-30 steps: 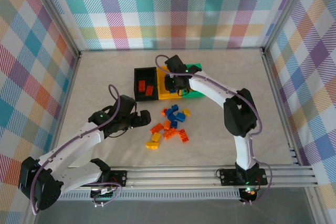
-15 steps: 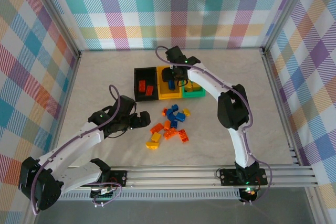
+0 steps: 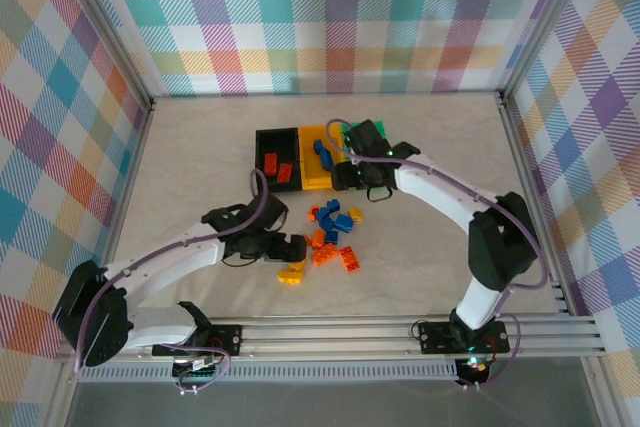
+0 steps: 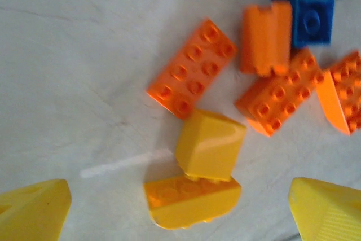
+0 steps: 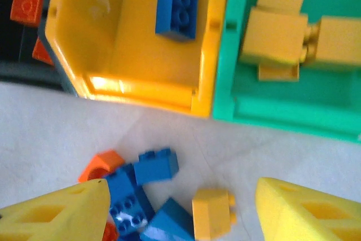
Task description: Sort the legos into containers by color
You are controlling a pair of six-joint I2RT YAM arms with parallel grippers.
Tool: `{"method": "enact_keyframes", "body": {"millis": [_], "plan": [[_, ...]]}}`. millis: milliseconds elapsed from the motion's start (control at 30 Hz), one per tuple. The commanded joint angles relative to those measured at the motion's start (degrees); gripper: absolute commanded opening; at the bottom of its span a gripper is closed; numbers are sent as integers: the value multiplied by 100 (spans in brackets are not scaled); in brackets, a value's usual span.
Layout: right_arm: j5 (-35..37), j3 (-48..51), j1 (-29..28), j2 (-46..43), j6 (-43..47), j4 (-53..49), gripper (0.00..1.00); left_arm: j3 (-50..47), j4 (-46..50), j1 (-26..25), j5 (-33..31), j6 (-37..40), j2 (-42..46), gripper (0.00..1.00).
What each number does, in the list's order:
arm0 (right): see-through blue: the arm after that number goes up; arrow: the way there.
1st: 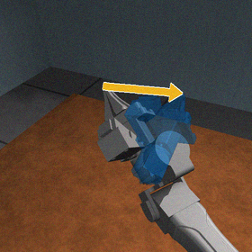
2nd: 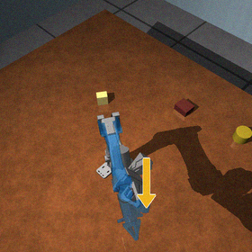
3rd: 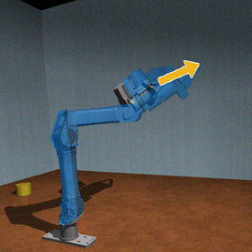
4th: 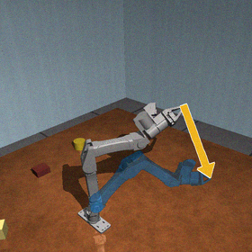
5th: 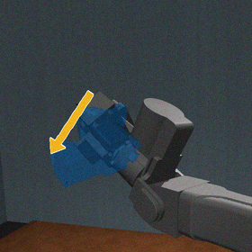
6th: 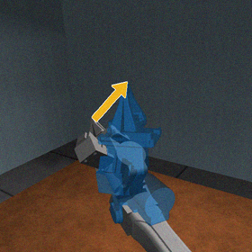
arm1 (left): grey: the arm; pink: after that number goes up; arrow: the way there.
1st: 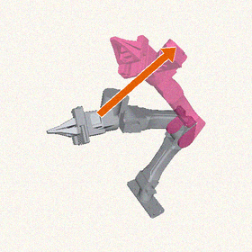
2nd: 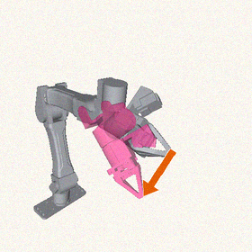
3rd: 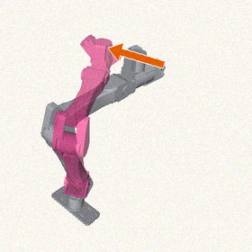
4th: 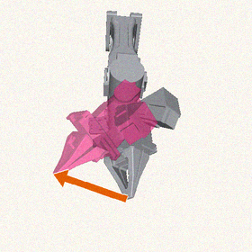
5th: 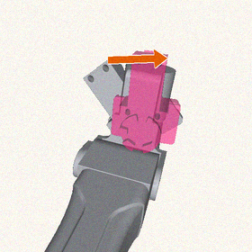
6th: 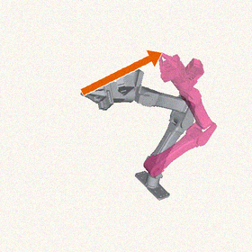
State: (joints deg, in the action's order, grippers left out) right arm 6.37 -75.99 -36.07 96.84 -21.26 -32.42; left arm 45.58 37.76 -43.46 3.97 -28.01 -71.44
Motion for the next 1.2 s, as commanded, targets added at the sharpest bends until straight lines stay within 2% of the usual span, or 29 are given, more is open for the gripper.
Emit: {"method": "enact_keyframes", "body": {"millis": [0, 200, 400, 567, 833, 1033, 1167], "plan": [[21, 566, -32, -429, -268, 296, 70, 205, 275, -525, -97, 244, -375, 100], [64, 1086, -31, -861, -436, 356, 70, 316, 287, -927, -470, 330, -757, 97], [119, 1333, -22, -1016, -483, 391, 69, 395, 171, -949, -823, 430, -1044, 90], [136, 1493, -14, -1165, -502, 416, 69, 796, -46, -603, -824, 666, -1486, 80], [198, 1706, 52, -1439, -476, 399, 69, 1304, -322, -243, -937, 790, -2289, 73], [199, 1807, 122, -1551, -456, 412, 69, 1292, -360, -162, -977, 775, -2638, 69], [174, 1807, 154, -1556, -447, 462, 69, 1122, -338, -165, -970, 722, -2592, 70]]}}
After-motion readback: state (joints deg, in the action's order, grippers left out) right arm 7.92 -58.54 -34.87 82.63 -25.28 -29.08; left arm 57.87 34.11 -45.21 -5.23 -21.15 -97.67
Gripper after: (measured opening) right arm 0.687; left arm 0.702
